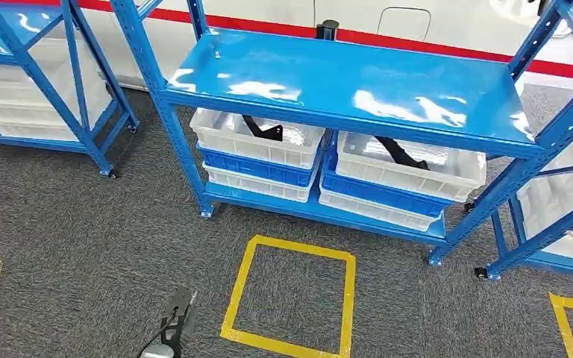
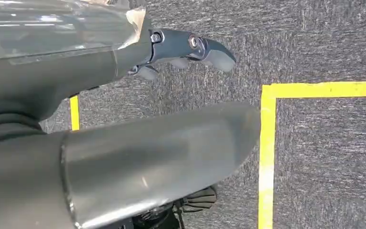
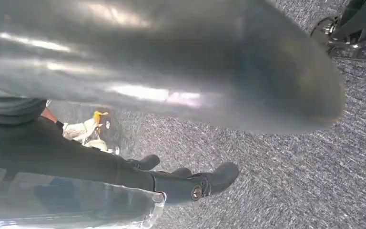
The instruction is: Take the parts from the cabinet and place them on the table.
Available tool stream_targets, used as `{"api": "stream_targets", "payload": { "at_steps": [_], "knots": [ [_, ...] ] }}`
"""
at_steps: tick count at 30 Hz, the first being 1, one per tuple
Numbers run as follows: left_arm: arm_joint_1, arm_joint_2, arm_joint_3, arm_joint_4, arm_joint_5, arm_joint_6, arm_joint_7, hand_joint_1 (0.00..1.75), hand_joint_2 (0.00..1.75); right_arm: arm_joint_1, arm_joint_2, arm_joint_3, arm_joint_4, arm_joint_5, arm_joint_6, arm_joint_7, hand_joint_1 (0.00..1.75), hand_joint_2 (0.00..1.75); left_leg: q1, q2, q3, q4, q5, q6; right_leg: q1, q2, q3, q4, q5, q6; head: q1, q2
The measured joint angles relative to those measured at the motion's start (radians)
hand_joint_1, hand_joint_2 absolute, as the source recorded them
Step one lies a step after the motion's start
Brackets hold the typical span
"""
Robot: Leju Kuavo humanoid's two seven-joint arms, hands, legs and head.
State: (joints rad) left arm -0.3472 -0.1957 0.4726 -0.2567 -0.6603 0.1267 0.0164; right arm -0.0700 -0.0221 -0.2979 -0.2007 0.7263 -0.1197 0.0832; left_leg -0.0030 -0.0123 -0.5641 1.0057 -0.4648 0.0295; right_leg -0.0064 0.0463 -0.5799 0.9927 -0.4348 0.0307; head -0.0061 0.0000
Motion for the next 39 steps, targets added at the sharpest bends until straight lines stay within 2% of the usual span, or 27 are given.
{"api": "stream_targets", "payload": {
  "at_steps": [10,17,22,25,29,31,39],
  "knots": [
    [0.013,0.019,-0.081,-0.029,0.085,-0.029,0.011,0.0,0.0,0.015,0.005,0.0,0.0,-0.003,-0.025,-0.021,0.0,0.0,0.0,0.0,0.0,0.0,0.0,0.0,0.0,0.0,0.0,0.0,0.0,0.0,0.0,0.0],
    [0.023,0.032,-0.121,-0.036,0.103,-0.03,0.011,0.0,0.0,0.019,0.008,0.0,0.0,-0.008,-0.026,-0.024,0.0,0.0,0.0,0.0,0.0,0.0,0.0,0.0,0.0,0.0,0.0,0.0,0.0,0.0,0.0,0.0],
    [0.048,0.025,-0.171,-0.079,0.128,-0.038,0.003,0.0,0.0,0.023,0.009,-0.002,0.0,-0.023,-0.034,-0.023,0.0,0.0,0.0,0.0,0.0,0.0,0.0,0.0,0.0,0.0,0.0,0.0,0.0,0.0,0.0,0.0],
    [0.066,0.022,-0.214,-0.108,0.195,-0.043,0.05,0.0,0.0,0.026,0.01,-0.004,0.0,-0.022,-0.036,-0.02,0.0,0.0,0.0,0.0,-0.001,0.0,0.0,0.0,0.0,0.0,-0.001,0.0,0.0,0.0,0.0,0.0],
    [0.071,0.027,-0.254,-0.113,0.385,-0.024,0.115,0.0,0.0,0.025,0.013,-0.005,0.0,-0.013,-0.027,-0.01,0.0,0.0,0.0,0.0,-0.001,0.0,0.0,0.0,0.0,0.0,-0.001,0.0,0.0,0.0,0.0,0.0],
    [0.065,0.031,-0.256,-0.109,0.44,-0.01,0.124,0.0,0.0,0.025,0.013,-0.004,0.0,-0.01,-0.024,-0.009,0.0,0.0,0.0,0.0,-0.001,0.0,0.0,0.0,0.0,0.0,-0.001,0.0,0.0,0.0,0.0,0.0],
    [0.048,0.034,-0.273,-0.096,0.473,0.006,0.126,0.0,0.0,0.025,0.014,-0.004,0.0,-0.011,-0.023,-0.012,0.0,0.0,0.0,0.001,-0.001,0.0,0.0,0.0,0.0,0.0,-0.001,0.0,0.0,0.0,0.0,0.0]
  ]
}}
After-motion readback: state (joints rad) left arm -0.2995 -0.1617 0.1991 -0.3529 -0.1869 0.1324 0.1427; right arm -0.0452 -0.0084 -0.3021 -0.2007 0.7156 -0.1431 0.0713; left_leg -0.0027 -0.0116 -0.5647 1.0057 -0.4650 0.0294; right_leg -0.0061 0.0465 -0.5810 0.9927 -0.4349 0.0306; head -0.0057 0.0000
